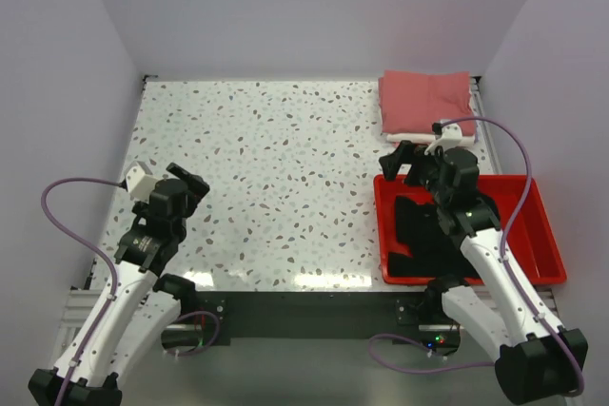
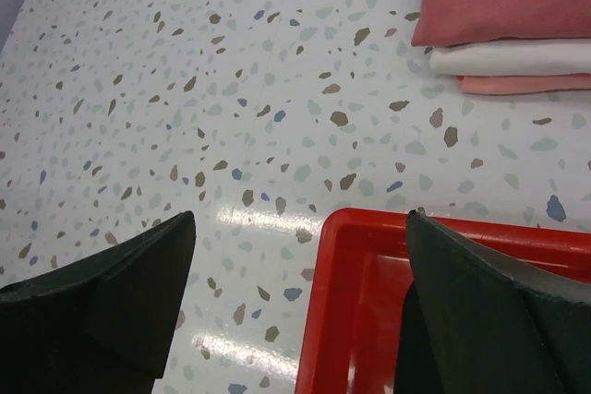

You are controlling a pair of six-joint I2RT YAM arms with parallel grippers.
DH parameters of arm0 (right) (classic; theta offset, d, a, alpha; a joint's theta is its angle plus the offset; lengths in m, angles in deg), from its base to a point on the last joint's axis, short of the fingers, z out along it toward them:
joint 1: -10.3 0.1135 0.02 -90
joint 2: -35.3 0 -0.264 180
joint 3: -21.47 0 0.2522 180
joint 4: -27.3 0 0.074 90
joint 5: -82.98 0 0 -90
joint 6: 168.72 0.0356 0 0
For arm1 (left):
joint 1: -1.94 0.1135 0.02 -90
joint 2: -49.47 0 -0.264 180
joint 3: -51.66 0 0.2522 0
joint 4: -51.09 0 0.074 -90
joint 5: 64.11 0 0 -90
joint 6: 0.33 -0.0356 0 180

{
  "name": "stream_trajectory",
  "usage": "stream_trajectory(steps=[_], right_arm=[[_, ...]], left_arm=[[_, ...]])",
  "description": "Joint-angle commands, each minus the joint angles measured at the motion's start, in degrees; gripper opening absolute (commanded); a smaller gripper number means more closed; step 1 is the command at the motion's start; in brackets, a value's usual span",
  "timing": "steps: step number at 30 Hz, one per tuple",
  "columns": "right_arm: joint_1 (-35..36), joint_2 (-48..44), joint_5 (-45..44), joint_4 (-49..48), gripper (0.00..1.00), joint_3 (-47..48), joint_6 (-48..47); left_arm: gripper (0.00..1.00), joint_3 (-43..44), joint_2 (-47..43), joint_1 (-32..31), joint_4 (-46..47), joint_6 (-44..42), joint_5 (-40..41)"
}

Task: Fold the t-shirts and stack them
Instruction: Grab the tshirt from the pile

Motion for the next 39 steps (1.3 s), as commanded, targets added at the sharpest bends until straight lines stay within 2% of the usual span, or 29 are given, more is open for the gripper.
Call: stream_trajectory(steps=[1, 8, 12, 13, 14, 17, 21, 25, 28, 39], right_arm=[[-0.1, -0.9, -1.6, -2.6, 0.99, 0.3, -0.2], [0.0, -1.7, -2.9, -1.8, 0.99, 0.5, 0.6], [0.0, 0.3, -5.2, 2.4, 0.99, 2.9, 1.4], [0.0, 1.0, -6.8, 4.5, 0.99, 3.9, 1.8], [0.0, 1.6, -12.7, 6.8, 0.99, 6.3, 3.6], [-0.1, 4.9, -22.8, 16.5, 0.99, 10.7, 6.2], [-1.1, 9.5, -31.8, 28.7, 0.99, 14.0, 10.3], [-6.2, 10.9, -30.6, 30.0, 0.99, 12.0, 11.7], [-11.8, 10.9, -20.6, 26.6, 0.99, 7.2, 11.7], [-13.4, 14.6, -24.3, 25.1, 0.99, 1.1, 13.6]], left_arm=[[1.0, 0.4, -0.3, 0.4, 1.0, 1.0, 2.0], [1.0, 0.7, -0.1, 0.4, 0.8, 0.9, 1.4], [1.0, 0.5, 0.5, 0.4, 0.9, 0.8, 1.0], [1.0, 0.5, 0.5, 0.4, 0.9, 0.8, 1.0], [1.0, 0.5, 0.7, 0.3, 0.8, 0.6, 1.0], [1.0, 0.8, 1.1, 0.4, 0.9, 0.5, 0.9], [1.0, 1.0, 1.4, 0.4, 0.8, 0.1, 0.7], [1.0, 1.0, 1.4, 0.4, 0.9, -0.1, 0.3], [1.0, 1.3, 1.5, 0.4, 0.8, -0.3, -0.1], [1.0, 1.6, 1.3, 0.4, 0.1, -0.1, -0.7]])
